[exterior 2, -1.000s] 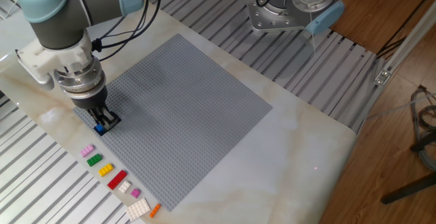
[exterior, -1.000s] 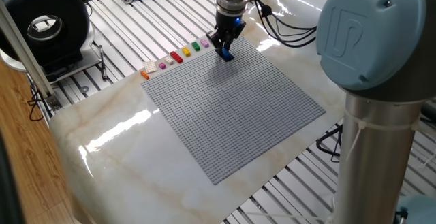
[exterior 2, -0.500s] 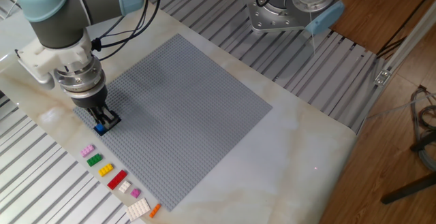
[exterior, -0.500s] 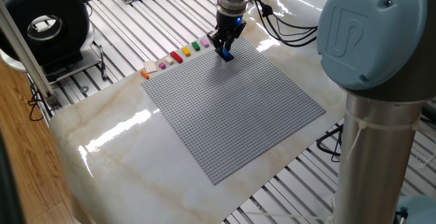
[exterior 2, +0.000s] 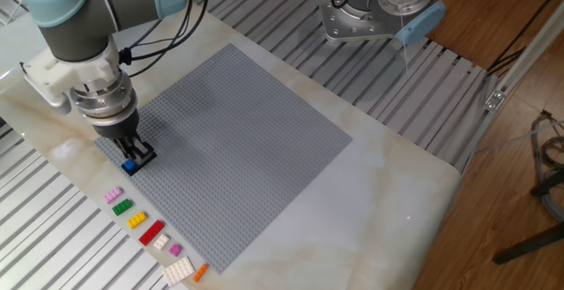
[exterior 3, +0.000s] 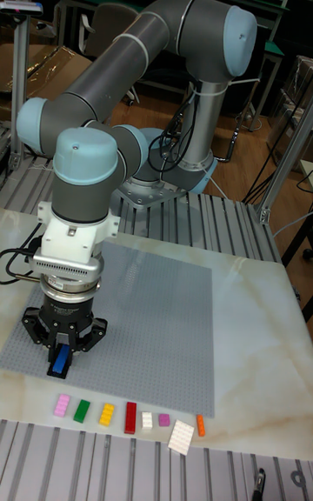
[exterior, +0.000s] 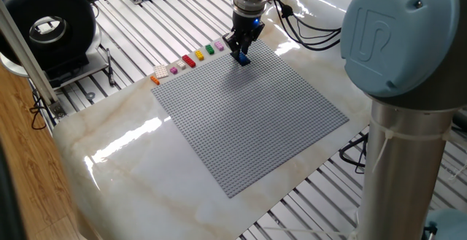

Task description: Stack small Lego blocks one on top of the other

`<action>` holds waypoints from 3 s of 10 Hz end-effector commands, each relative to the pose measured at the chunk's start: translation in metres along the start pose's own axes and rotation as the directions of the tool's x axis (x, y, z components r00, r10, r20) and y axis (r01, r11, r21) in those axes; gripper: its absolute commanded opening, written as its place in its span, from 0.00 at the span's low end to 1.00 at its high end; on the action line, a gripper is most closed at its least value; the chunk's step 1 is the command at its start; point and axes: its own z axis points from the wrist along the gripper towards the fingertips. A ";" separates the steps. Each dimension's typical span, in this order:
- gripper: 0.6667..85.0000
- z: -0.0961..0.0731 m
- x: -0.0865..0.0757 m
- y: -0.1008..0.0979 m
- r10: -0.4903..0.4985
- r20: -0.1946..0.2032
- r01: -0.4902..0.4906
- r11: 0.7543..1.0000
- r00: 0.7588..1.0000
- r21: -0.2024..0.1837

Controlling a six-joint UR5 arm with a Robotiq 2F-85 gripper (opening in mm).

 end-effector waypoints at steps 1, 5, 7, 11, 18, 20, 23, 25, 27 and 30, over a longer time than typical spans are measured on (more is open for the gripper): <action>0.38 0.000 -0.005 0.001 0.011 0.017 -0.011 1.000 1.000 -0.010; 0.29 0.002 -0.007 0.000 0.019 0.030 -0.019 1.000 0.999 -0.002; 0.22 0.002 -0.009 -0.001 0.024 0.037 -0.024 1.000 0.999 0.003; 0.10 0.003 -0.010 -0.002 0.051 0.036 -0.051 0.998 0.998 0.021; 0.00 0.007 -0.021 0.006 0.073 0.068 -0.072 0.997 0.995 -0.012; 0.00 0.005 -0.019 0.007 0.076 0.063 -0.075 0.997 0.995 -0.014; 0.00 0.007 -0.023 0.010 0.077 0.077 -0.075 0.997 0.994 -0.028; 0.00 0.009 -0.026 0.009 0.074 0.090 -0.072 0.997 0.993 -0.031; 0.00 0.009 -0.027 0.008 0.068 0.098 -0.065 0.997 0.993 -0.030; 0.00 0.008 -0.025 0.005 0.060 0.096 -0.059 0.998 0.994 -0.022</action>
